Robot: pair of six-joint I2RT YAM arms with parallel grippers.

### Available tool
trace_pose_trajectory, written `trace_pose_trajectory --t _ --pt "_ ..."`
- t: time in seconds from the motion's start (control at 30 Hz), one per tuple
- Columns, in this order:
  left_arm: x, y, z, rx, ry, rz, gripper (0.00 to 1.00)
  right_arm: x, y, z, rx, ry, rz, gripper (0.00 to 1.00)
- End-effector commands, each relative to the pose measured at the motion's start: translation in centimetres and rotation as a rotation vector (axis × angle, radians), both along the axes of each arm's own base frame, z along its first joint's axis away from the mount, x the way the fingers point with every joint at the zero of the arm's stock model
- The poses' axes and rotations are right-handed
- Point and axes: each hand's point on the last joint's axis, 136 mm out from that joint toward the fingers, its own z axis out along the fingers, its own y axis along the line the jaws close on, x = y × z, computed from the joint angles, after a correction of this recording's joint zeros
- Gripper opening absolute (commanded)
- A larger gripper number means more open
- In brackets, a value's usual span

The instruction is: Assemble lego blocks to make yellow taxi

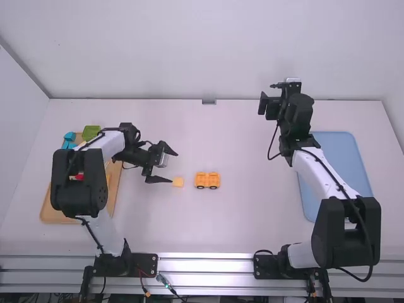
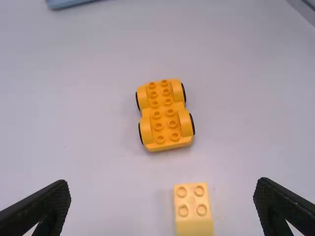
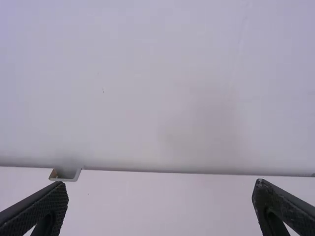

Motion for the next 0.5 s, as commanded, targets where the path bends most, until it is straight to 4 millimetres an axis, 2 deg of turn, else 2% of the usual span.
trace_pose_trajectory --t 0.0,0.23,0.33,0.43,0.47 --pt "-0.1 -0.7 0.2 -0.089 0.025 0.04 0.99 0.4 0.9 0.7 0.001 -0.006 0.017 0.99" --pt "2.1 -0.6 -2.5 -0.11 0.128 0.24 0.99 -0.8 3.7 -1.8 -0.055 0.094 0.093 0.99" --pt "1.9 -0.6 -3.3 -0.124 0.164 0.286 0.99 -2.6 7.6 -3.8 -0.22 0.141 0.353 0.99" --pt "1.0 -1.0 -4.0 -0.127 0.176 0.274 0.99 -6.9 13.4 -5.2 -0.306 0.098 0.822 0.99" --pt "1.0 -1.0 -4.1 -0.124 0.172 0.272 0.99 -7.7 14.1 -5.4 -0.309 0.085 0.887 0.99"
